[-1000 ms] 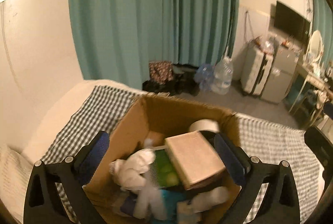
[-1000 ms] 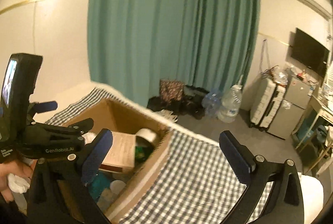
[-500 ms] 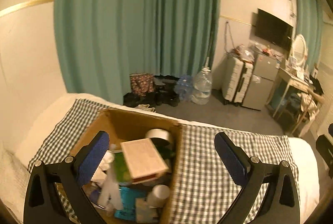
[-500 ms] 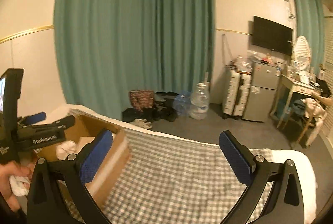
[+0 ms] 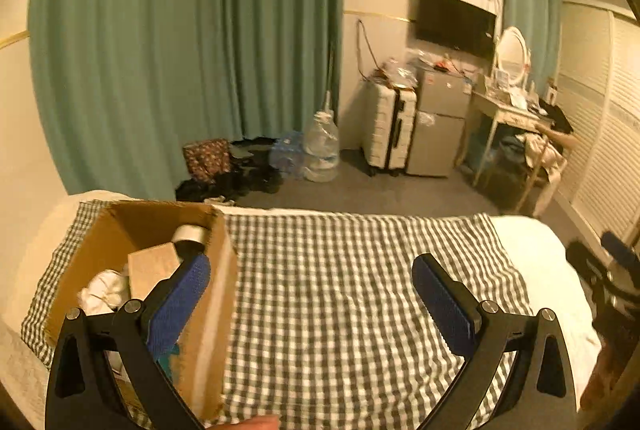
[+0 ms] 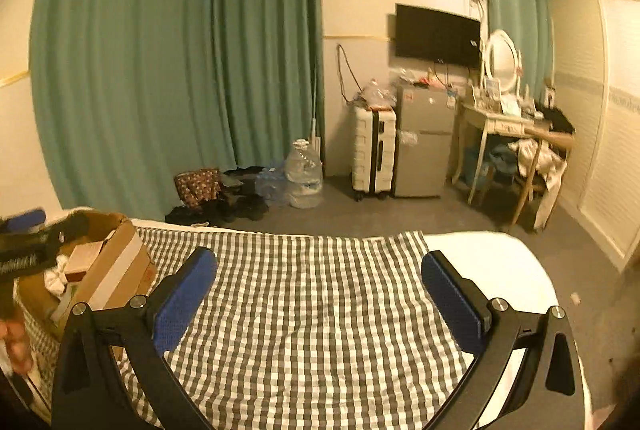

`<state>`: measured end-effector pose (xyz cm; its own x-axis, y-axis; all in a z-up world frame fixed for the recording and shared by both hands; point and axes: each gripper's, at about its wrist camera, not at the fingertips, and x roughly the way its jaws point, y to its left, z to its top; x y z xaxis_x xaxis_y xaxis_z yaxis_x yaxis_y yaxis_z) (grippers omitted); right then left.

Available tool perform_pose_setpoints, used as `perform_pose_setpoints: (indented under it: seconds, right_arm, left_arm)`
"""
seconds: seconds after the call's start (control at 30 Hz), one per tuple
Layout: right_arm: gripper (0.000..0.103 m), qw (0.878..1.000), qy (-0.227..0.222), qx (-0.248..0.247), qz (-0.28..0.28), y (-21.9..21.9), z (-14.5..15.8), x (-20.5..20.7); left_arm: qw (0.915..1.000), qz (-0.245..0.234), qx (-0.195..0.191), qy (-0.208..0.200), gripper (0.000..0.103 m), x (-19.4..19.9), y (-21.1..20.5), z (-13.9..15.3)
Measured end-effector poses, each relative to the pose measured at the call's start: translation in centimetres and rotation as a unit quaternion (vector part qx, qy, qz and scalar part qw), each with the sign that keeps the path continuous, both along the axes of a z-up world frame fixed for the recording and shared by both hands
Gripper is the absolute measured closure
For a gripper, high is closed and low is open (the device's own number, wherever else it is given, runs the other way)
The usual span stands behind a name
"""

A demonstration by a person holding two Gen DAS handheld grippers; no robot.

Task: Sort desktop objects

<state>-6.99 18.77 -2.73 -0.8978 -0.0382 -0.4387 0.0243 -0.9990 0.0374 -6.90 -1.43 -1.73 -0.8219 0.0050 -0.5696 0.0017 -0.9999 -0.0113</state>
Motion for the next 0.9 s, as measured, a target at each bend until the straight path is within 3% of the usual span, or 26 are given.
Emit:
perform_pose_setpoints:
  seconds: [0.13, 0.4, 0.63, 0.9]
  right_arm:
    - [0.000, 1.000, 0.012, 0.010, -0.001, 0.1, -0.5, -0.4]
    - [0.000, 0.999, -0.021, 0.032, 0.014, -1.3, -3.4, -2.4]
    - [0.000, 1.000, -0.020, 0.010, 0.012, -1.0, -3.6, -2.4]
    - [0.000, 0.999, -0.013, 0.024, 0.019, -1.9, -3.4, -1.9]
  left_arm:
    - [0.9999, 0.001, -0.011, -0.004, 0.000, -0.3, 1.0, -1.2]
    - [0.9993, 0.006, -0.023, -0.027, 0.000, -1.0, 1.3, -3.6]
    - [0.9995, 0.001, -0.024, -0.019, 0.000, 0.0, 1.5, -3.5]
    - [0.9998, -0.004, -0.013, -0.016, 0.000, 0.3, 1.4, -3.3]
